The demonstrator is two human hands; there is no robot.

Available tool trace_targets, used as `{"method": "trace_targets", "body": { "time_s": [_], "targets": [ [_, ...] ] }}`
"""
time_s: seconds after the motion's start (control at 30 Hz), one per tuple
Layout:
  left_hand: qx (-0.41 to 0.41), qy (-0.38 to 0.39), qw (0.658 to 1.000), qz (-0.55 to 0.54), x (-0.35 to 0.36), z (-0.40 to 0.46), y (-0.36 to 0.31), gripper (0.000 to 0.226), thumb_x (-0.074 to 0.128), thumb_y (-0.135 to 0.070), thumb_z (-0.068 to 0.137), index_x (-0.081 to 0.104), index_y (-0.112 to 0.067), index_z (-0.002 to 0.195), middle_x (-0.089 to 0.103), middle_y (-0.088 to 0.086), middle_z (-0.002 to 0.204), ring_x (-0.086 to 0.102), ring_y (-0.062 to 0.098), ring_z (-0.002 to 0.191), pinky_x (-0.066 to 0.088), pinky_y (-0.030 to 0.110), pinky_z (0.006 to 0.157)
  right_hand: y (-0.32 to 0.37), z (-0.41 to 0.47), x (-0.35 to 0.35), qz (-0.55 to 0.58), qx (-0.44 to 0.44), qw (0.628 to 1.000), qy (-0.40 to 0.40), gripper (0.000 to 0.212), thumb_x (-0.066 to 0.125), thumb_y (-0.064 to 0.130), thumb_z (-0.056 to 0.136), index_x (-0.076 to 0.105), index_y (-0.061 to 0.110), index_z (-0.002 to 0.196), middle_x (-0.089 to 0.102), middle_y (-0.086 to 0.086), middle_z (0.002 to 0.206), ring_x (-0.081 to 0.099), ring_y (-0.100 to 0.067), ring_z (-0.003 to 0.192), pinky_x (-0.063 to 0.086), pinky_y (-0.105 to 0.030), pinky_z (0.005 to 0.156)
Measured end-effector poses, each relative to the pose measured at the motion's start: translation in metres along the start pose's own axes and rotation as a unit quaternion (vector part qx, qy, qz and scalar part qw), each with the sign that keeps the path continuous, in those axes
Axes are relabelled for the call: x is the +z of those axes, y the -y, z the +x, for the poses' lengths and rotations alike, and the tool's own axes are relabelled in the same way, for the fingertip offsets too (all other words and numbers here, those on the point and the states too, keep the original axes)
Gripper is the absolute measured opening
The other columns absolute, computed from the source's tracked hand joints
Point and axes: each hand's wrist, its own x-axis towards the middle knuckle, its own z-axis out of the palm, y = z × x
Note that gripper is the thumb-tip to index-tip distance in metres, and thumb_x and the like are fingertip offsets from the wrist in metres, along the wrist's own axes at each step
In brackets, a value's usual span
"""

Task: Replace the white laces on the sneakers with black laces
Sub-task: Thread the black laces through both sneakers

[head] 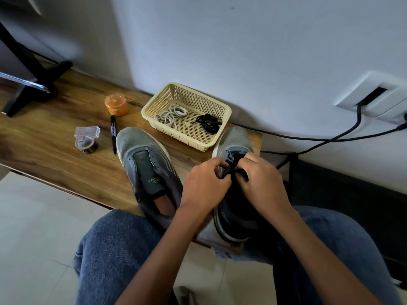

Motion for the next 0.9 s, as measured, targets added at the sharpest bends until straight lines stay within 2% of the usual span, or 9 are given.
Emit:
{"method": "trace_targets", "body": {
  "time_s": [0.17, 0.27, 0.37, 0.47, 0.53, 0.63, 0.73, 0.8, 0.9],
  "targets": [
    [-0.014, -0.007, 1.000, -0.001, -0.001, 0.000, 0.001, 0.012, 0.061, -0.031, 0.085, 0.065, -0.031, 0.096, 0.057, -0.008, 0.073, 0.059, 0.017, 0.084, 0.044, 0.030, 0.070, -0.007, -0.002, -0.006, 0.124, 0.065, 0.987, -0.082, 0.011, 0.065, -0.001, 0.077, 0.059, 0.006, 0.070, 0.053, -0.001, 0.074, 0.051, -0.017, 0.065, 0.040, -0.028, 0.059],
    [-0.023, -0.008, 1.000, -0.003, -0.001, 0.001, 0.001, 0.013, 0.061, -0.030, 0.084, 0.065, -0.033, 0.096, 0.055, -0.009, 0.072, 0.058, 0.017, 0.083, 0.042, 0.029, 0.069, -0.011, -0.006, -0.013, 0.239, 0.162, 0.946, -0.149, 0.014, 0.065, -0.003, 0.080, 0.060, 0.006, 0.071, 0.056, -0.005, 0.078, 0.059, -0.020, 0.070, 0.051, -0.025, 0.060],
    [-0.022, -0.002, 1.000, -0.001, -0.001, 0.000, -0.002, 0.013, 0.061, -0.030, 0.085, 0.065, -0.033, 0.096, 0.059, -0.010, 0.076, 0.058, 0.016, 0.084, 0.041, 0.028, 0.069, -0.006, -0.009, -0.015, 0.341, 0.219, 0.904, -0.139, 0.013, 0.061, -0.007, 0.083, 0.066, 0.003, 0.076, 0.060, -0.009, 0.088, 0.065, -0.022, 0.077, 0.054, -0.017, 0.059],
    [-0.027, -0.002, 1.000, -0.003, -0.002, 0.000, -0.002, 0.008, 0.062, -0.031, 0.084, 0.062, -0.034, 0.091, 0.062, -0.009, 0.080, 0.060, 0.016, 0.086, 0.045, 0.029, 0.072, -0.002, -0.002, -0.023, 0.279, 0.163, 0.944, -0.057, 0.025, 0.058, -0.007, 0.078, 0.070, 0.011, 0.090, 0.061, 0.007, 0.090, 0.060, -0.009, 0.080, 0.048, -0.010, 0.068],
    [-0.029, -0.005, 1.000, -0.003, -0.002, 0.001, -0.001, 0.007, 0.062, -0.032, 0.083, 0.061, -0.036, 0.089, 0.063, -0.009, 0.078, 0.060, 0.016, 0.086, 0.048, 0.030, 0.073, 0.001, 0.002, -0.028, 0.261, 0.135, 0.955, -0.024, 0.038, 0.053, -0.009, 0.075, 0.071, 0.014, 0.099, 0.057, 0.016, 0.092, 0.056, -0.008, 0.084, 0.043, -0.007, 0.068],
    [-0.027, -0.007, 1.000, -0.001, -0.001, 0.000, -0.001, 0.010, 0.062, -0.033, 0.082, 0.064, -0.035, 0.091, 0.063, -0.010, 0.076, 0.061, 0.015, 0.083, 0.048, 0.030, 0.072, 0.003, 0.006, -0.029, 0.272, 0.113, 0.953, -0.067, 0.044, 0.042, -0.006, 0.077, 0.072, 0.014, 0.102, 0.057, 0.022, 0.091, 0.055, -0.015, 0.089, 0.040, -0.013, 0.072],
    [-0.023, -0.012, 1.000, 0.003, -0.001, 0.001, -0.001, 0.011, 0.063, -0.033, 0.082, 0.065, -0.034, 0.093, 0.064, -0.008, 0.078, 0.061, 0.016, 0.084, 0.048, 0.030, 0.073, 0.001, 0.008, -0.025, 0.216, 0.079, 0.968, -0.104, 0.030, 0.047, 0.006, 0.087, 0.073, 0.015, 0.099, 0.062, 0.015, 0.089, 0.053, -0.018, 0.091, 0.041, -0.028, 0.075],
    [-0.021, -0.015, 1.000, 0.015, -0.001, 0.001, -0.001, 0.012, 0.062, -0.036, 0.084, 0.065, -0.033, 0.095, 0.066, -0.007, 0.082, 0.061, 0.017, 0.087, 0.046, 0.030, 0.074, -0.002, 0.009, -0.018, 0.099, 0.033, 0.992, -0.064, 0.017, 0.058, 0.019, 0.089, 0.074, 0.017, 0.093, 0.067, 0.007, 0.088, 0.052, -0.022, 0.091, 0.040, -0.035, 0.075],
    [-0.016, -0.018, 0.999, 0.021, -0.001, 0.000, -0.002, 0.014, 0.061, -0.038, 0.086, 0.066, -0.032, 0.097, 0.068, -0.007, 0.086, 0.062, 0.016, 0.090, 0.046, 0.029, 0.076, -0.006, 0.007, -0.001, -0.072, -0.019, 0.997, -0.005, 0.010, 0.073, 0.025, 0.080, 0.074, 0.015, 0.084, 0.068, 0.004, 0.084, 0.052, -0.026, 0.087, 0.032, -0.033, 0.068]
  ]
}}
